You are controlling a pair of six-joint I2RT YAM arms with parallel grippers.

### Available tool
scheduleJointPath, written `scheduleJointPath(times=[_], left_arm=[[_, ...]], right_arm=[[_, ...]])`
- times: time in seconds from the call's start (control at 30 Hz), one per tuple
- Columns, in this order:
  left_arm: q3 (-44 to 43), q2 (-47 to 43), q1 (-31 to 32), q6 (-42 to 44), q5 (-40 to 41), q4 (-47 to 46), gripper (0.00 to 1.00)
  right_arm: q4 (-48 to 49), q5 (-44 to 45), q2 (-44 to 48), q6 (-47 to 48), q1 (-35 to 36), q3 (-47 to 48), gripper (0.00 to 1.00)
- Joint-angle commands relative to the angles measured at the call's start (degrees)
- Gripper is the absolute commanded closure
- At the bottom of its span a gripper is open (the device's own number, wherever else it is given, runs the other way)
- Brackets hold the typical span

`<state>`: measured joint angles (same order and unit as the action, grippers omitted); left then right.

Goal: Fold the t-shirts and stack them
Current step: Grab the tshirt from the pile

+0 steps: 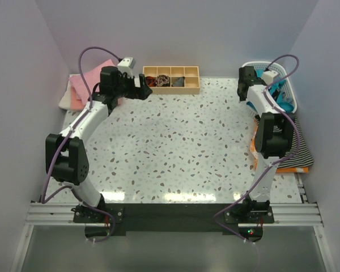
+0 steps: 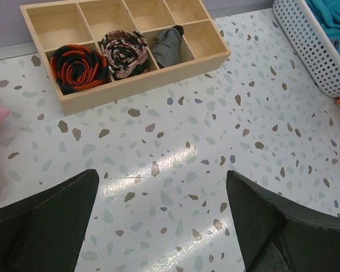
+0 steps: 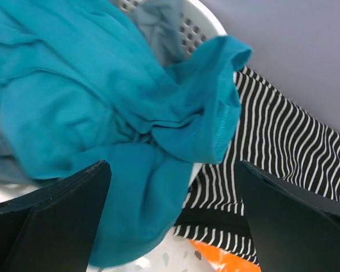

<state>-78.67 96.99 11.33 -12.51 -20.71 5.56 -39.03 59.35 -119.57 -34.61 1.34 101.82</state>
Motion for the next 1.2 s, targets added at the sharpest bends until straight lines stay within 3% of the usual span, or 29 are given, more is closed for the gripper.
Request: scheduleJointPath(times=[0.0,0.2,0.5,0.6,0.63,0.73,0.8,0.87,1.0,1.17], left_arm=[[-3.5,0.9,0.1,-0.9,-3.7,-0.6,0.0],[-3.3,1.7,0.3,-2.2,-4.9,-0.9,0.0],[-3.4,2.1,1.1,-2.7,-4.4,-1.4,0.0],[-3.6,2.5,1.3,-3.0,-4.3,-1.5,0.0],[-3.6,2.6,1.4,-3.0,-4.3,-1.7,0.0],[-3.5,3.2,1.8,-3.0,-4.0,-1.6,0.0],[-3.2,3.2,2.0,-3.1,-3.8,-1.6,0.0],[-2.5,3.2,2.2,-3.1,-3.2,-2.2,0.0],[-2.0,3.2,2.4,-3.3,-3.1,-3.0,0.0],[-2.2,3.6,2.5,-3.4,-3.4,-4.2,0.0]], right_arm=[[-1.1,4.7,5.7,-8.5,-1.2,-6.4,0.04],[7.0,3.6,9.4,-5.6,-4.8,-13.4,0.04],[17.1,-6.6,6.1,0.2,-9.9,-12.0,0.04],[16.4,-10.6,3.3,0.3,-11.2,-8.8,0.07],[17.1,-11.6,2.9,0.8,-11.4,-8.6,0.12],[20.5,-15.9,2.6,2.6,-11.9,-8.8,0.72],[23.0,-20.2,3.3,3.3,-12.1,-9.8,1.0],[26.7,-24.6,6.2,3.9,-12.1,-14.3,1.0],[43.7,-38.6,16.4,4.6,-11.9,-27.3,1.0],[51.4,-61.3,28.8,6.5,-10.3,-35.3,1.0]])
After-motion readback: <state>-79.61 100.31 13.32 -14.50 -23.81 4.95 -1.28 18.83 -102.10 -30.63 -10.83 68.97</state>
